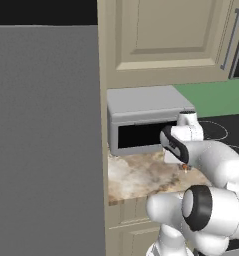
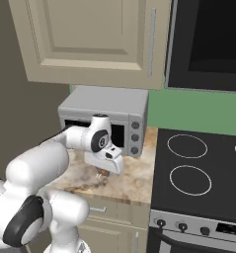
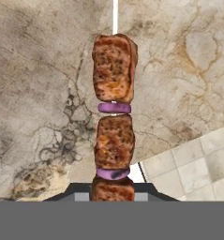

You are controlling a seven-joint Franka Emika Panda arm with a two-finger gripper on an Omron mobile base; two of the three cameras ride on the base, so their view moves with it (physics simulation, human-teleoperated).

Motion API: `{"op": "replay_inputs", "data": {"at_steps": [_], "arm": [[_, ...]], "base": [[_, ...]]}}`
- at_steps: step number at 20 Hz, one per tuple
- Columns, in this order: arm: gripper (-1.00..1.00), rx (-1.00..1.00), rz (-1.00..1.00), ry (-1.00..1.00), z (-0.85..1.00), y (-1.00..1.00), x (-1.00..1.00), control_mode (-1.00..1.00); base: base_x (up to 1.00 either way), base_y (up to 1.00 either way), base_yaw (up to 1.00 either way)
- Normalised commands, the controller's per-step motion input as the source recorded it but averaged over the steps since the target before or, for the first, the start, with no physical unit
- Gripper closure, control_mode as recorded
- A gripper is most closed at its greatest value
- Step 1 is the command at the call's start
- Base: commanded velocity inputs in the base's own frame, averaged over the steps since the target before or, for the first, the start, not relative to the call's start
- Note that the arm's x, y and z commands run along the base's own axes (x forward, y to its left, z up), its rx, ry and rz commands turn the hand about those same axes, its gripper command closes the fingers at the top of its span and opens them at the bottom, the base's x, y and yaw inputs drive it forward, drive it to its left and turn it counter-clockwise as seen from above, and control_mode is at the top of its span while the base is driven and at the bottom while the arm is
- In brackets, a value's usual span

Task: Store the kebab skewer in the freezer for long-term storage. Close the freezer door after placing the cooked food.

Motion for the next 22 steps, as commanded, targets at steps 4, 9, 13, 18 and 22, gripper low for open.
{"op": "replay_inputs", "data": {"at_steps": [4, 9, 13, 18, 22], "arm": [[1.00, 0.03, 0.08, 0.00, 0.33, 0.00, -0.43, -1.00], [1.00, 0.09, 0.06, -0.07, 0.25, 0.01, -0.43, -1.00], [1.00, 0.02, 0.04, -0.04, 0.44, 0.16, -0.25, -1.00], [1.00, 0.00, 0.00, -0.01, 0.41, 0.11, 0.00, -1.00], [1.00, 0.05, 0.01, 0.00, 0.20, 0.13, -0.09, -1.00]], "base": [[0.00, 0.00, 0.00], [0.00, 0.00, 0.00], [0.00, 0.00, 0.00], [0.00, 0.00, 0.00], [0.00, 0.00, 0.00]]}}
